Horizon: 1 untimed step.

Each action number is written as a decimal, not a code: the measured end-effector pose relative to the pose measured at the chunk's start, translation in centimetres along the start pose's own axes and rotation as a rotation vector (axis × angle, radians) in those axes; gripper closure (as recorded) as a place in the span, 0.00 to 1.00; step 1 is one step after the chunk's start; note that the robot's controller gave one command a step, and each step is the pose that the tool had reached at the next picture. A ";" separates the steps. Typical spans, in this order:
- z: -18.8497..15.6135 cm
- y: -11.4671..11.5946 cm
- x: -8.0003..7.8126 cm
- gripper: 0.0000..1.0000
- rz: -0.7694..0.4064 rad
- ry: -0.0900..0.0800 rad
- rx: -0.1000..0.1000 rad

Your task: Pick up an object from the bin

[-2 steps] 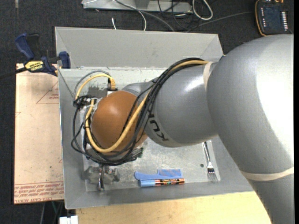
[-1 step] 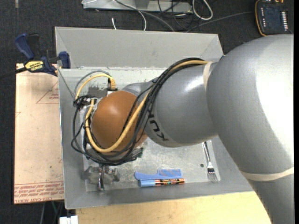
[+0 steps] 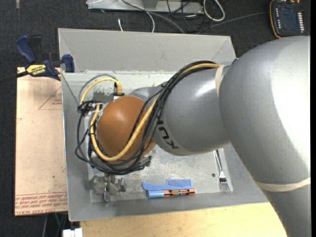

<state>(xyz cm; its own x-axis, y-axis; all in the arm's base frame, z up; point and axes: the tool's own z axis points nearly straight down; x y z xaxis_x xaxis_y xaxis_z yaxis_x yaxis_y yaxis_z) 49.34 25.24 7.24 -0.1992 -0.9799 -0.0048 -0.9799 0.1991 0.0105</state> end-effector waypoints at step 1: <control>-1.6 0.1 0.0 1.00 0.001 0.001 -0.003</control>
Offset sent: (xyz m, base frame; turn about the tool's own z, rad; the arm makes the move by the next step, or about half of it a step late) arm -0.0011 0.0000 0.0599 0.0008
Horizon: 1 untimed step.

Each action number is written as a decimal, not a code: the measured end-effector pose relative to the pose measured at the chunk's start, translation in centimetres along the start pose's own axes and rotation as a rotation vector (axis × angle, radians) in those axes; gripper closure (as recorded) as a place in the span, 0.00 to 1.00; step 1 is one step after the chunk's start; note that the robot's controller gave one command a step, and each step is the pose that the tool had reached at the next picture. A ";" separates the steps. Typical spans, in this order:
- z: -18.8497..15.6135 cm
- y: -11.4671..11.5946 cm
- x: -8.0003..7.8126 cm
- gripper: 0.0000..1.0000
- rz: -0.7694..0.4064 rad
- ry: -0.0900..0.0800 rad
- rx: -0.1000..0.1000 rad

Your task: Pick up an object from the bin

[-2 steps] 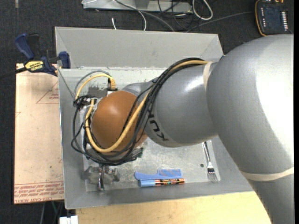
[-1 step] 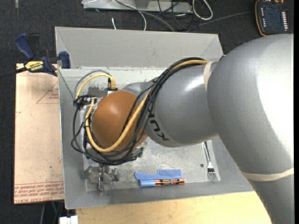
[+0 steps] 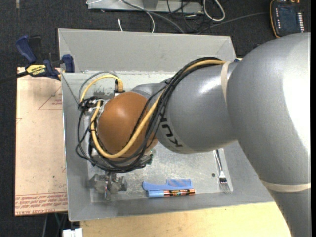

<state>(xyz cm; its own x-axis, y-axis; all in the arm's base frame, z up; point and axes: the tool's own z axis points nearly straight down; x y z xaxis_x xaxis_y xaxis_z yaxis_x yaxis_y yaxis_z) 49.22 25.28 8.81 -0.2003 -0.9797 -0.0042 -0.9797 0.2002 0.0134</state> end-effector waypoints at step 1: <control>-3.4 0.1 -0.1 1.00 0.002 -0.001 -0.001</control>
Offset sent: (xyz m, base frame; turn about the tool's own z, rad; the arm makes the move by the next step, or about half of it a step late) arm -0.0006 0.0002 0.0700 0.0013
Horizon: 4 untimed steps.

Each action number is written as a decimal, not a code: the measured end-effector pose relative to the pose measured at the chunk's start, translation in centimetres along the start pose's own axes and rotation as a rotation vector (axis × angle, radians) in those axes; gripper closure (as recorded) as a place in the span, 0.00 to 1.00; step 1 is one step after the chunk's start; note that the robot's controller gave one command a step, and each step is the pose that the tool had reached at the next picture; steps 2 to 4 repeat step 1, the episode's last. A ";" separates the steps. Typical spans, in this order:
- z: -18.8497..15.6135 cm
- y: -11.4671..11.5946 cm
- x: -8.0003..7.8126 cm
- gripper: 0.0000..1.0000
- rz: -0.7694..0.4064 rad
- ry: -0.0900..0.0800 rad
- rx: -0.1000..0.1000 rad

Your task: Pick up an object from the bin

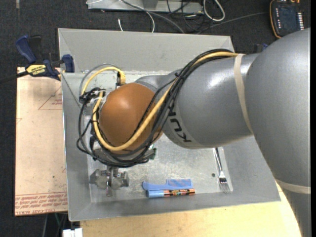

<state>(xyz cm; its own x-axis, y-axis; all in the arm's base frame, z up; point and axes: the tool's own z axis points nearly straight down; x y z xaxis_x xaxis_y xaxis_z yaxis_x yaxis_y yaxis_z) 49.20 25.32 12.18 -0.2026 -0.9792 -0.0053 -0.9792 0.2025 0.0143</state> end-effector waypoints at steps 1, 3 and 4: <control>-3.6 0.1 -0.1 1.00 0.003 -0.002 -0.001; -3.6 0.1 -0.1 1.00 0.003 -0.002 -0.001; -3.6 0.1 -0.1 1.00 0.003 -0.002 -0.001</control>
Offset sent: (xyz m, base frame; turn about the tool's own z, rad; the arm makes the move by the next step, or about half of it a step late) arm -0.0001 0.0004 0.0198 0.0013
